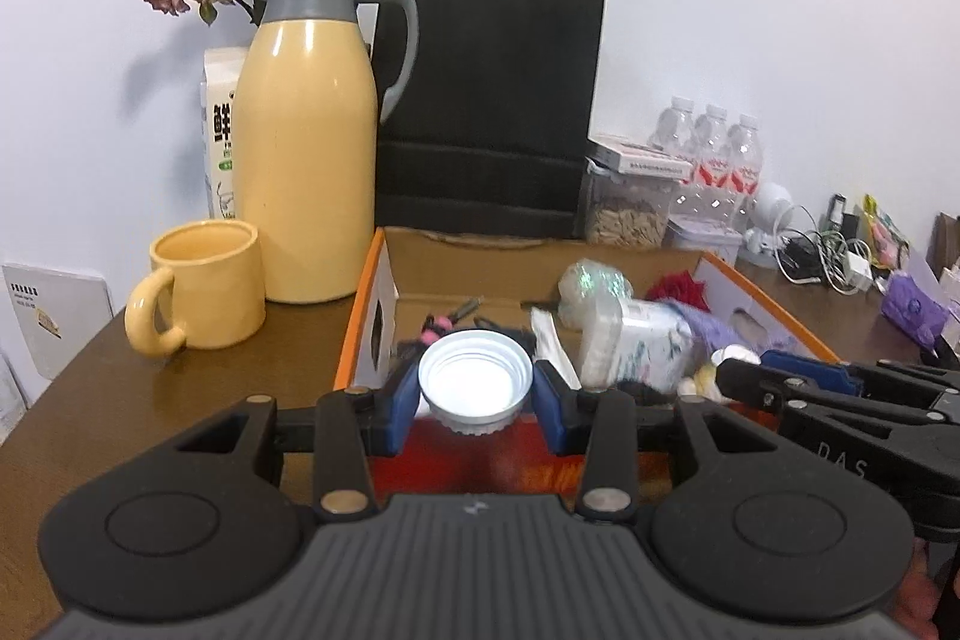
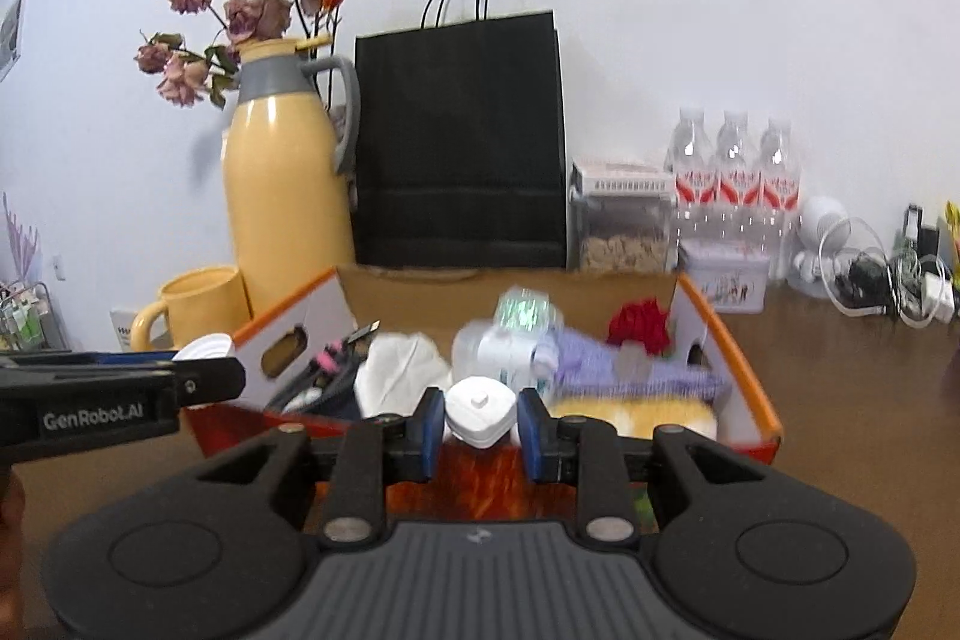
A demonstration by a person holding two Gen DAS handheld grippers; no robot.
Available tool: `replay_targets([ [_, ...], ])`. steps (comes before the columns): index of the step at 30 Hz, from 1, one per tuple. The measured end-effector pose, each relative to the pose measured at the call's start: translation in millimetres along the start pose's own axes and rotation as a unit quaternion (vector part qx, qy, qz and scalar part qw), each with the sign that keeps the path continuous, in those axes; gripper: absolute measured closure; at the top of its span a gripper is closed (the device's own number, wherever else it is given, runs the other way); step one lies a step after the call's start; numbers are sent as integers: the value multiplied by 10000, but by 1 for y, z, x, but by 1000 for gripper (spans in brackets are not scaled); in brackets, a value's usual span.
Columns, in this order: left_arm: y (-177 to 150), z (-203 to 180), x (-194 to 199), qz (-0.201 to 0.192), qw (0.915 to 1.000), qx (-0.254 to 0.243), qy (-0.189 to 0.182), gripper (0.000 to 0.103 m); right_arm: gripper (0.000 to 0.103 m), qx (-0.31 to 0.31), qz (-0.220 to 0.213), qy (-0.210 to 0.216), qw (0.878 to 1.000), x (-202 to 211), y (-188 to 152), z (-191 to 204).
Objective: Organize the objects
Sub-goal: 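Carry the lid and white piece into the box and open both grippers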
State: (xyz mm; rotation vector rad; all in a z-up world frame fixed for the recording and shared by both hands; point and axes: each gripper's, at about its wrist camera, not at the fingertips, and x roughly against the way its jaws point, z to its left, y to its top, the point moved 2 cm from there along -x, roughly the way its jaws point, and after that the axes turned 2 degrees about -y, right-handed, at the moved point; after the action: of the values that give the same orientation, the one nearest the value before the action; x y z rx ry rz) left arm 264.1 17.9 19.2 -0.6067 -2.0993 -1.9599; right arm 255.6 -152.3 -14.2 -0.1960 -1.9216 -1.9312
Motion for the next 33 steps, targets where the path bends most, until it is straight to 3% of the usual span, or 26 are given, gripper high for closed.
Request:
replay_targets([
  [10, 35, -6, -49, -149, 9998, 143, 66, 62, 78, -5, -96, -128, 9999, -46, 34, -24],
  [23, 43, -9, -107, 28, 9999, -111, 41, 62, 78, 117, 246, -219, 9994, -104, 34, -49],
  [25, 42, -9, -108, 37, 9999, -148, 75, 58, 77, 141, 324, -234, 9991, -106, 33, -50],
  [26, 41, -9, -109, 60, 9998, -171, 104, 45, 76, 147, 348, -238, 9990, -106, 32, -50],
  [27, 40, -9, -108, 57, 9998, -176, 112, 25, 71, 140, 340, -254, 9990, -106, 31, -51],
  [28, 40, -8, -107, 18, 9998, -170, 105, 13, 56, 145, 342, -285, 9989, -105, 31, -51],
  [29, 40, -8, -105, -45, 9998, -172, 100, 0, 34, 141, 325, -302, 9989, -104, 31, -52],
  [31, 42, -9, -100, -166, 9996, -201, 90, 0, 6, 131, 233, -312, 9992, -98, 31, -53],
  [33, 43, -11, -95, -204, 9995, -228, 102, 0, 0, 129, 130, -333, 9993, -91, 32, -52],
])
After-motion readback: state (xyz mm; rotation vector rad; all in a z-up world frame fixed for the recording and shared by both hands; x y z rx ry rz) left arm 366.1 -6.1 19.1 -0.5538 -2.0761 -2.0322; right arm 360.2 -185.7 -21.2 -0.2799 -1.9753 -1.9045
